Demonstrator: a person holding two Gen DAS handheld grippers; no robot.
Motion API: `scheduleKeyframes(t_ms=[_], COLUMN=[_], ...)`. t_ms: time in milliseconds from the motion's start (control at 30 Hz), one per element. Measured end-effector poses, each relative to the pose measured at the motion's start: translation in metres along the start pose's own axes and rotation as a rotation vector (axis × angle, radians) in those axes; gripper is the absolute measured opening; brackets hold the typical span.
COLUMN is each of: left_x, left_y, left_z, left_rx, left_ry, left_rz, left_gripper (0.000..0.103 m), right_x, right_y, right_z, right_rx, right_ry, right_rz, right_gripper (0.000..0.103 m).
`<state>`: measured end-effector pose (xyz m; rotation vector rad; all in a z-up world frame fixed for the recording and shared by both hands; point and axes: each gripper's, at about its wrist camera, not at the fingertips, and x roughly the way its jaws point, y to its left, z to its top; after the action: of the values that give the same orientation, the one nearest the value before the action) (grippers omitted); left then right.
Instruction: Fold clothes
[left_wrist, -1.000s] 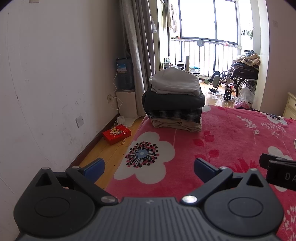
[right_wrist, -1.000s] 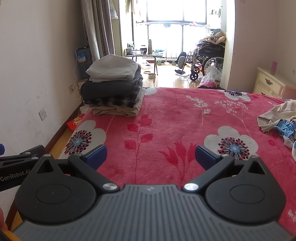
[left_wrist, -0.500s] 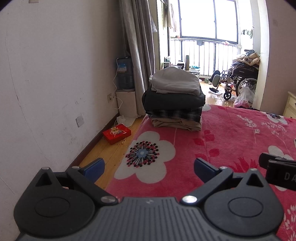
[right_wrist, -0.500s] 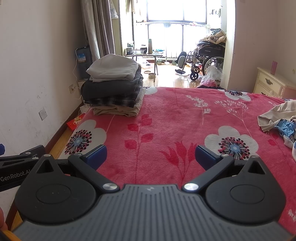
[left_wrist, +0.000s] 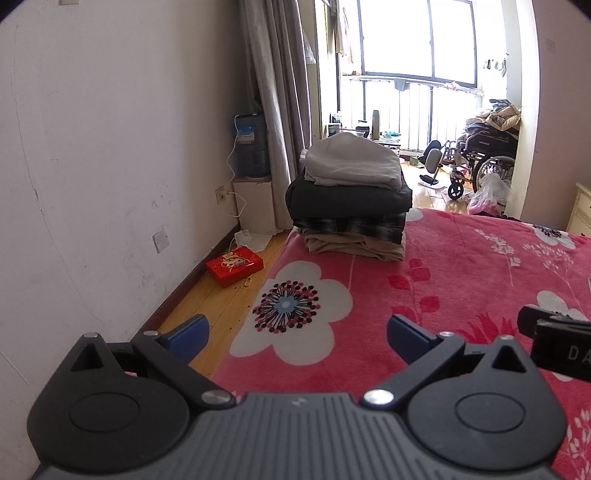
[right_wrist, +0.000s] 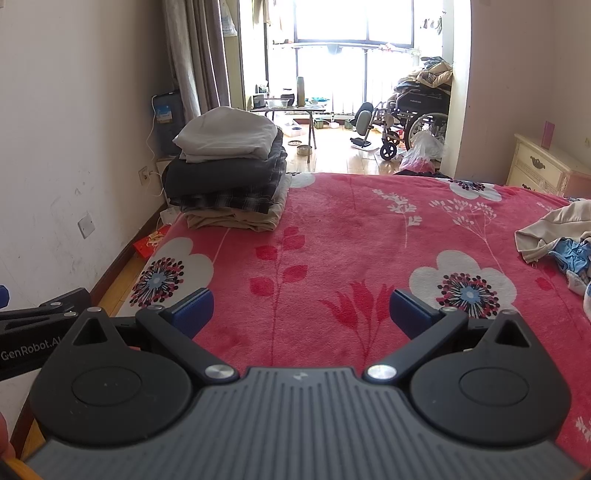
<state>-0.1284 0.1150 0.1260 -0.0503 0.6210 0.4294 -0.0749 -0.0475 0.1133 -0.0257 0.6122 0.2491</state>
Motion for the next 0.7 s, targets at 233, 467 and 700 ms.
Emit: scheduleKeyframes(t_ms=[233,467,700], left_x=[0.0002,0.0003,-0.0007], left_y=[0.0009,0.0011,0.0016], left_z=[0.0002,0.0011,0.0008], left_rx=[0.001,0.004,0.004], left_ry=[0.000,-0.003,-0.004], left_rz=[0.002,-0.001,-0.001], left_gripper=[0.103,0.103,0.103], right_x=[0.0002,-0.0006,-0.0008], right_y=[0.0005,0.0003,0.0014], right_z=[0.0004,0.0004,0.0000], right_rx=[-0.004,-0.006,-0.009], right_ry=[0.000,-0.001,-0.002], right_rz=[0.000,-0.001,-0.002], right_gripper=[0.102,0.102,0.102])
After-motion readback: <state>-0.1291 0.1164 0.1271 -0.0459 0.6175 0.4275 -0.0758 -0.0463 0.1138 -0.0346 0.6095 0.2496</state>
